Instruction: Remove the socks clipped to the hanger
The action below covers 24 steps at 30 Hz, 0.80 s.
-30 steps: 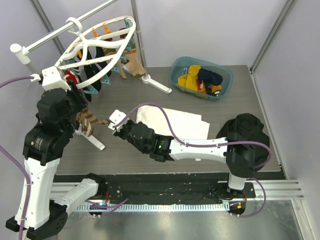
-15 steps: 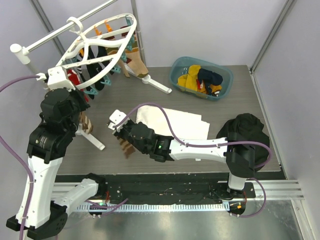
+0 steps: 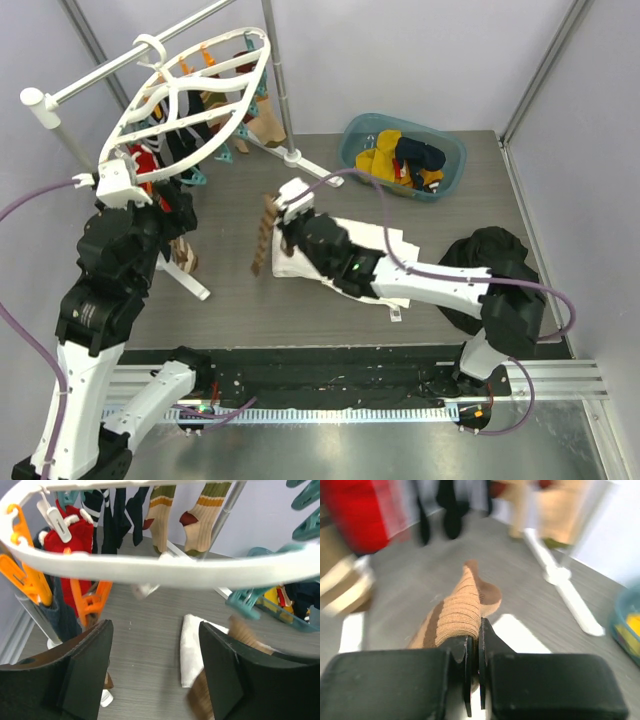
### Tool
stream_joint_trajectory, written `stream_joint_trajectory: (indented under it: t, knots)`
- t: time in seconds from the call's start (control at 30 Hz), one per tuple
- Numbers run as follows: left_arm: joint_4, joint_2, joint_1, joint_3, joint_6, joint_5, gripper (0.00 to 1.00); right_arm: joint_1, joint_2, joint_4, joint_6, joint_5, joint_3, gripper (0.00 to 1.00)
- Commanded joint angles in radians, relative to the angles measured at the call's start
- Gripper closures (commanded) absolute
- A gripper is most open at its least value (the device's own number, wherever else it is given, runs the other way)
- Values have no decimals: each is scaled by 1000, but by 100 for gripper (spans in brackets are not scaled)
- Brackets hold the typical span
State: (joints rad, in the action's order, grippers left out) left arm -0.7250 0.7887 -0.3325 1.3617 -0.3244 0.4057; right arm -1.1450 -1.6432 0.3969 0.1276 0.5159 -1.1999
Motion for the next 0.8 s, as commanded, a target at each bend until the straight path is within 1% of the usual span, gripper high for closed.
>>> stream_joint_trajectory:
  t: [0.0, 0.03, 0.13, 0.17, 0.23, 0.3, 0.37, 0.4, 0.43, 0.5, 0.53, 0.6, 0.63, 0.73, 0.77]
  knots:
    - [116, -87, 3, -105, -8, -28, 23, 152, 160, 39, -200, -31, 60, 98]
    - [121, -113, 4, -124, -8, -33, 22, 203, 172, 37, -215, -34, 69, 98]
    - [115, -152, 3, -180, -8, -34, 20, 283, 201, 20, -220, -65, 86, 98]
    - [111, -160, 3, -206, -8, -33, 20, 344, 204, 14, -217, -71, 82, 98]
    - [101, -175, 3, -236, -10, -27, 19, 404, 189, 10, -204, -86, 71, 98]
    - [95, -201, 3, -276, -4, -16, 18, 500, 166, 10, -192, -109, 48, 98]
    - [85, -226, 3, -312, 1, 4, 17, 566, 117, 7, -200, -134, 5, 98]
    - [84, -233, 3, -323, 2, 11, 16, 635, 97, 2, -212, -145, -15, 98]
    - [82, -243, 1, -335, 5, 21, 16, 665, 50, -6, -224, -169, -59, 98]
    - [76, -265, 3, -363, 7, 41, 15, 756, 2, -24, -258, -194, -116, 95]
    - [76, -273, 3, -374, 10, 44, 15, 789, -25, -42, -270, -220, -172, 94]
    - [78, -289, 3, -397, 10, 65, 15, 827, -104, -58, -293, -249, -228, 91]
    - [81, -292, 3, -407, 10, 65, 15, 861, -131, -69, -295, -258, -271, 91]
    - [102, -295, 3, -440, 19, 56, 14, 904, -231, -87, -301, -261, -331, 90]
    - [105, -292, 3, -447, 19, 55, 14, 918, -257, -95, -316, -258, -343, 86]
